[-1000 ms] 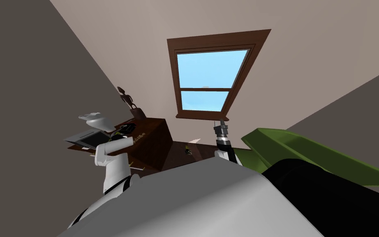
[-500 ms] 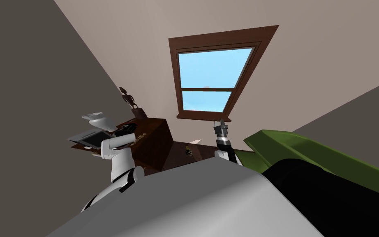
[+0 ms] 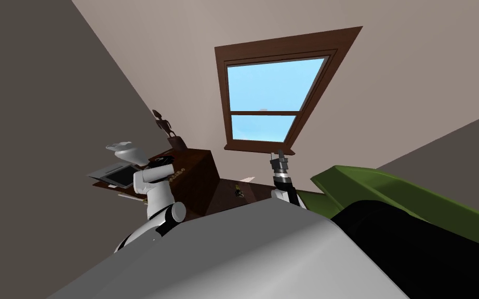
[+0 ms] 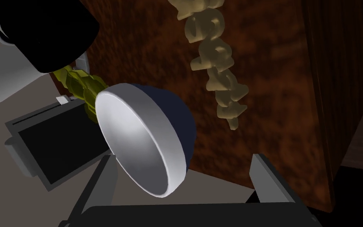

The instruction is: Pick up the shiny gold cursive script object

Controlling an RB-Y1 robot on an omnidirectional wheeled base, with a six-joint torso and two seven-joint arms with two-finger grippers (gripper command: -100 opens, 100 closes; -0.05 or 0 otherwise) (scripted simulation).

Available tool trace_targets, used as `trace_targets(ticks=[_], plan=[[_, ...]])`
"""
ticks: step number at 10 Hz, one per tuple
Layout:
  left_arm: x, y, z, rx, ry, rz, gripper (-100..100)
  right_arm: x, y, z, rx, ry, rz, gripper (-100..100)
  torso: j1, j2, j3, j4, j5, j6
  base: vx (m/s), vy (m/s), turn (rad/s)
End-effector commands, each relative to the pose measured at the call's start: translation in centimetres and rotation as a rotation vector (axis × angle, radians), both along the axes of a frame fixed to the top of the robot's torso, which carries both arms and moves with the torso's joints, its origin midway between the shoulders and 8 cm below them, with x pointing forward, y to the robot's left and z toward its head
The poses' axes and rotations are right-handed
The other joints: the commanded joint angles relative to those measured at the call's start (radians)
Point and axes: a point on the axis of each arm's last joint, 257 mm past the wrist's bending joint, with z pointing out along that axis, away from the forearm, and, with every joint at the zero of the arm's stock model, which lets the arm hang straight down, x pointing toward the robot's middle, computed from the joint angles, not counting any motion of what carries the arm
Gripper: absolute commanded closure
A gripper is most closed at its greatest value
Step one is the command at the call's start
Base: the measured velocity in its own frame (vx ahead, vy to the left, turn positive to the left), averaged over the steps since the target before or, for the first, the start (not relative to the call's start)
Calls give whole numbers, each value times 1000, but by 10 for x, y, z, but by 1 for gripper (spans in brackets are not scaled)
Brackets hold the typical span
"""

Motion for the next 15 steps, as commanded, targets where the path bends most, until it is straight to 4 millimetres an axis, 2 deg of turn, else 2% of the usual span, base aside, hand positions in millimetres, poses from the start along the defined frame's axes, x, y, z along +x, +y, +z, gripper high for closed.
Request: trace_targets(ticks=[1, 2, 3, 4, 5, 6, 7, 8, 10, 11, 12, 13, 14, 15], plan=[[0, -12, -8, -49, 25, 18, -100, 0, 0, 0, 0, 0, 0, 0, 0, 0, 0, 0, 0, 0, 45, 5, 37], [4, -26, -16, -102, 42, 33, -100, 0, 0, 0, 0, 0, 0, 0, 0, 0, 0, 0, 0, 0, 55, 23, 79], [4, -32, -16, -124, 55, 39, -100, 0, 0, 0, 0, 0, 0, 0, 1, -1, -1, 0, 0, 0, 52, 27, 20], [8, -48, -23, -175, 73, 50, -100, 0, 0, 0, 0, 0, 0, 0, 1, -1, -1, 0, 0, 0, 65, 37, 48], [8, -53, -22, -192, 84, 53, -100, 0, 0, 0, 0, 0, 0, 0, 2, -2, -1, 0, 0, 0, 58, 40, 29], [16, -71, -25, -239, 97, 56, -100, 0, 0, 0, 0, 0, 0, 0, 2, -1, -1, -1, 1, 0, 72, 54, 64], [11, -76, -27, -259, 119, 64, -100, 0, 0, 0, 0, 0, 0, 0, 3, -2, -1, 0, 1, 0, 49, 48, 23], [18, -95, -28, -304, 134, 65, -100, 0, 0, 0, 0, 0, 0, 0, 3, -1, -1, 0, 1, 0, 45, 84, 69], [13, -98, -31, -321, 155, 73, -100, 0, 0, 0, 0, 0, 0, 0, 4, 0, 0, 0, 1, 0, 36, 47, 7], [17, -118, -32, -368, 180, 76, -100, 0, 0, 0, 0, 0, 0, 0, 2, 1, 0, 0, 1, 0, 43, 48, 63], [15, -120, -33, -375, 189, 79, -100, 0, 0, 0, 0, 0, 0, 0, 3, 0, 0, 0, 1, 0, 54, 60, 32], [18, -139, -33, -417, 214, 81, -100, 0, 0, 0, 0, 0, 0, 0, 3, 0, 0, 0, 1, 0, 66, 112, 66], [15, -141, -34, -423, 223, 84, -100, 0, 0, 0, 0, 0, 0, 0, 7, -1, -1, 0, 1, 0, 54, 86, 25], [17, -159, -34, -462, 252, 85, -100, 0, 0, 0, 0, 0, 0, 0, 6, -1, -1, 0, 2, 0, 67, 99, 79]])
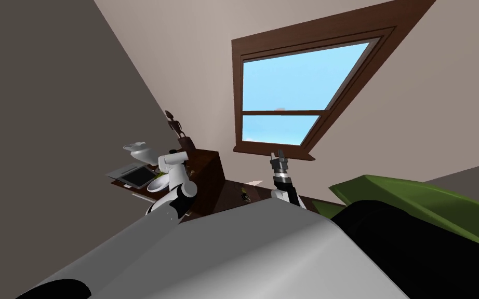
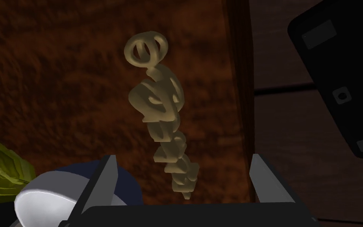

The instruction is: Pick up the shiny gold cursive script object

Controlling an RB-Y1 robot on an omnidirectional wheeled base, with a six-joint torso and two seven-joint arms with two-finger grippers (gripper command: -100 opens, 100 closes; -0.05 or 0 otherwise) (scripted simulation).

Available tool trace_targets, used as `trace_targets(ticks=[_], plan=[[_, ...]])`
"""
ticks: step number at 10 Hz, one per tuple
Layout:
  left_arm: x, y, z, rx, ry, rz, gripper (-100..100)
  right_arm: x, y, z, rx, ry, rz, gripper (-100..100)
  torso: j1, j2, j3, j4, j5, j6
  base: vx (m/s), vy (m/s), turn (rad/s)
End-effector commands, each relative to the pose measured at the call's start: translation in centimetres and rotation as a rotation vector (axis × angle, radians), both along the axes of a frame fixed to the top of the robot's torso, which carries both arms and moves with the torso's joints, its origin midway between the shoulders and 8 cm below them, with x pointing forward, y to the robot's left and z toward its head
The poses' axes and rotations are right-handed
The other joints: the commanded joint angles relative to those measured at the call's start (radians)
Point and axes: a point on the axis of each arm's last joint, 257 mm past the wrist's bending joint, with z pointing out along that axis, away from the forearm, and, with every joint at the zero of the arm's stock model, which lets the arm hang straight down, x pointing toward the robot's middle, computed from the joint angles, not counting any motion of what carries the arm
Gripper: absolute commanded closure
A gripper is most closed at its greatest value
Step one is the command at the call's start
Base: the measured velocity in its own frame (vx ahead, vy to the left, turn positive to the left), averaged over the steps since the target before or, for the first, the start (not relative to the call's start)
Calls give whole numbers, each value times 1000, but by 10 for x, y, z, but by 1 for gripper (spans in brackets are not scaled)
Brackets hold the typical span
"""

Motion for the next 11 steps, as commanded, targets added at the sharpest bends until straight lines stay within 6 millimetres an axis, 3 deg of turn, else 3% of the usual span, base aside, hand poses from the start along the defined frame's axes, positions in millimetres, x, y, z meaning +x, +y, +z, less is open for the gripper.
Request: trace_targets(ticks=[1, 2, 4, 5, 9, 10, 11], plan=[[2, -27, 0, -56, 40, 2, -100, 0, 0, 0, 0, 0, 0, 0, 0, 0, 0, 0, 0, 0, 94, 159, 85], [-2, -30, -1, -65, 55, 3, -100, 0, 0, 0, 0, 0, 0, 0, 3, -1, -1, 0, 1, 0, 70, 123, 21], [-5, -67, -1, -132, 116, -7, -100, 0, 0, 0, 0, 0, 0, 0, 2, 0, 0, 0, 1, 0, 64, 135, 84], [-5, -67, -1, -132, 116, -7, -100, 0, 0, 0, 0, 0, 0, 0, 3, 0, 0, 0, 1, 0, 48, 101, 26], [-13, -130, -7, -219, 207, -51, -100, 0, 0, 0, 0, 0, 0, 0, 2, 1, 0, 0, 1, 0, 61, 114, 59], [-12, -118, -1, -207, 191, -44, -100, 0, 0, 0, 0, 0, 0, 0, 1, 2, 1, 0, 1, 0, 12, 45, -2], [-13, -120, 0, -210, 196, -45, 0, 0, 0, 0, 0, 0, 0, 0, -3, 4, 2, 0, 0, 0, 3, 9, 0]])
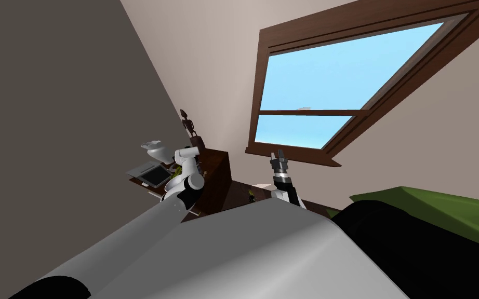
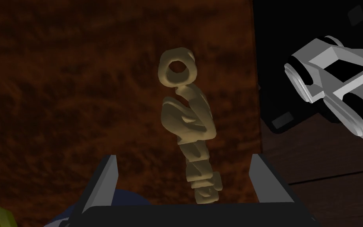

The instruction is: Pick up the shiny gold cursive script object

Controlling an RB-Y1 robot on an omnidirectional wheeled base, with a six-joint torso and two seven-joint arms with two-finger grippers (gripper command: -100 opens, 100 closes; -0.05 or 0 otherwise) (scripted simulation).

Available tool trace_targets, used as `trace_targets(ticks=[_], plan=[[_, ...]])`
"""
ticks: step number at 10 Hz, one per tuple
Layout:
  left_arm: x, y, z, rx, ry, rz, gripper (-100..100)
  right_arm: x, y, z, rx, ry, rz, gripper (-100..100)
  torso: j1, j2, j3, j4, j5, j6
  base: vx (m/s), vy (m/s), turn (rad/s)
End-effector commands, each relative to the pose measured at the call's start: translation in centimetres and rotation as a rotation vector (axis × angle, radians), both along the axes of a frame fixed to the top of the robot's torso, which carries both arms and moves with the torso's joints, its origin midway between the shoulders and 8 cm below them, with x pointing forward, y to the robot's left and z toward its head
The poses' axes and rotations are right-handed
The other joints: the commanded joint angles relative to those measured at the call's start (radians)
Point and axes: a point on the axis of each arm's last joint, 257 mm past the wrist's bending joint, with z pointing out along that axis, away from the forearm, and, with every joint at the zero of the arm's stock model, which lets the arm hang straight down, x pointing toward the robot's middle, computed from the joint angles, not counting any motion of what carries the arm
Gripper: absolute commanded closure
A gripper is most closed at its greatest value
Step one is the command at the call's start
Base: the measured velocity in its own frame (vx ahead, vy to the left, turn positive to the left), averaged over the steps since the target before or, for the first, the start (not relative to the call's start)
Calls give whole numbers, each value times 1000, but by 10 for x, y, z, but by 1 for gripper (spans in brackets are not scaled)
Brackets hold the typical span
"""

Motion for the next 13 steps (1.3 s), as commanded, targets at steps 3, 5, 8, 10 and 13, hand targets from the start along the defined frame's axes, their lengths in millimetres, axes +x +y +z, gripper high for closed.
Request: trace_targets(ticks=[3, 5, 8, 10, 13], plan=[[9, 33, 2, 35, -31, -28, -100, 0, 0, 0, 0, 0, 0, 0, -8, -3, -2, -1, -2, 0, 53, -97, 24], [6, 51, -11, 47, -24, -50, -100, 0, 0, 0, 0, 0, 0, 0, -4, 0, 0, 0, -1, 0, 14, -69, 6], [17, 56, 1, 31, -66, -67, -100, 0, 0, 0, 0, 0, 0, 0, -6, -2, -1, 0, -2, 0, 30, -65, 14], [10, 76, -12, 50, -49, -85, -100, 0, 0, 0, 0, 0, 0, 0, -1, 0, 0, 0, -1, 0, 14, -40, 10], [19, 79, -2, 27, -87, -101, -100, 0, 0, 0, 0, 0, 0, 0, -6, -2, -1, 0, -2, 1, 33, -72, 14]])
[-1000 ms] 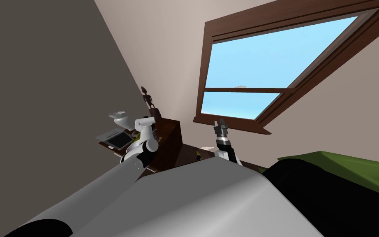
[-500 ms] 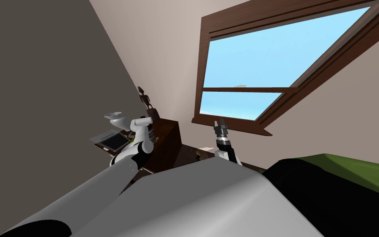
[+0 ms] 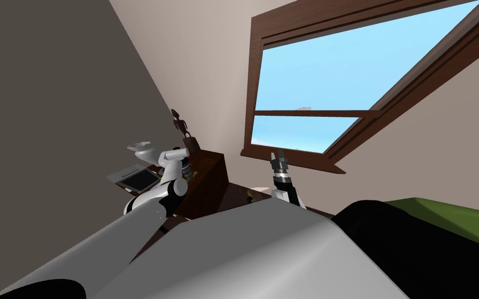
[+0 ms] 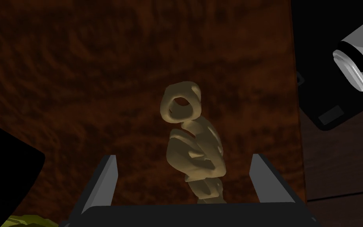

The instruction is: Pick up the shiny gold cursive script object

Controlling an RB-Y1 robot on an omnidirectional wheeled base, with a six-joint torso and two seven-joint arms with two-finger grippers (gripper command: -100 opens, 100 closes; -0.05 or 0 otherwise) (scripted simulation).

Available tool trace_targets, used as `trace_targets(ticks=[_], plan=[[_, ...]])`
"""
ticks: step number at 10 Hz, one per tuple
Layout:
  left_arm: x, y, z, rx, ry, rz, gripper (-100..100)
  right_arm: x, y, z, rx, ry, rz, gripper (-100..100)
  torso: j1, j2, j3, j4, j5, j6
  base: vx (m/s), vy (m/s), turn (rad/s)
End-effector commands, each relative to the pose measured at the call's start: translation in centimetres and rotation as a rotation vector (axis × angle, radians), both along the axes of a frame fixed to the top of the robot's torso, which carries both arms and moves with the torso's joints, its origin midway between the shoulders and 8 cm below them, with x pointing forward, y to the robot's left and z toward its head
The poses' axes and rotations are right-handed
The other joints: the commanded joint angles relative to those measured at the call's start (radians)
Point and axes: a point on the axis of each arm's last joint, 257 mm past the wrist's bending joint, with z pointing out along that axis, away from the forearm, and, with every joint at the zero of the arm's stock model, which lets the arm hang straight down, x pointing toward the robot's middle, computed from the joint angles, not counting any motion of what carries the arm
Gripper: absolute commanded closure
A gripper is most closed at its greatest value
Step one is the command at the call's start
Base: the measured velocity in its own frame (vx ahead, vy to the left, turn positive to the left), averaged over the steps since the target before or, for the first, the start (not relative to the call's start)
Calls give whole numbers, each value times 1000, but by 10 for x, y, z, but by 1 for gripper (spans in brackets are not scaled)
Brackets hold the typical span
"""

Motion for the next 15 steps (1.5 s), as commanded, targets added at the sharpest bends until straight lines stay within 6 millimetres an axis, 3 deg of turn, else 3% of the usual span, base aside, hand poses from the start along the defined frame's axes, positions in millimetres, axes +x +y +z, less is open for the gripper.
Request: trace_targets(ticks=[1, 2, 3, 6, 7, 8, 10, 11, 12, 13, 15], plan=[[2, -7, -1, -23, -8, -8, -100, 0, 0, 0, 0, 0, 0, 0, 0, 0, 0, 0, 0, 0, 7, 6, -9], [-10, 18, -14, 10, 19, -15, -100, 0, 0, 0, 0, 0, 0, 0, 2, 1, 0, 0, 1, 0, 41, -91, 31], [-8, 31, -5, 28, 8, -13, -100, 0, 0, 0, 0, 0, 0, 0, -2, -1, 0, 0, 0, -1, 59, -124, 40], [-2, 19, -4, -19, -13, -33, -100, 0, 0, 0, 0, 0, 0, 0, 0, 1, 0, 0, 0, 0, 12, -26, -3], [-17, 43, -19, 9, 19, -37, -100, 0, 0, 0, 0, 0, 0, 0, 2, 2, 1, 0, 1, 0, 21, -100, 28], [-16, 54, -11, 23, 12, -37, -100, 0, 0, 0, 0, 0, 0, 0, -3, 1, 0, 0, 0, -1, 39, -127, 46], [-11, 47, -9, -12, -7, -49, -100, 0, 0, 0, 0, 0, 0, 0, -2, -1, 0, 0, -1, 0, 30, -40, -3], [-30, 72, -24, 19, 33, -45, -100, 0, 0, 0, 0, 0, 0, 0, 1, 0, 0, 0, 0, 0, 55, -57, 24], [-30, 82, -17, 31, 29, -46, -100, 0, 0, 0, 0, 0, 0, 0, -1, -1, 0, 0, 0, -1, 55, -109, 37], [-29, 86, -13, 31, 23, -49, -100, 0, 0, 0, 0, 0, 0, 0, -4, -1, -1, 0, -1, 0, -2, -72, 25], [-25, 73, -14, -19, 4, -58, -100, 0, 0, 0, 0, 0, 0, 0, -1, 3, 2, 1, 0, 0, -5, -25, -26]])
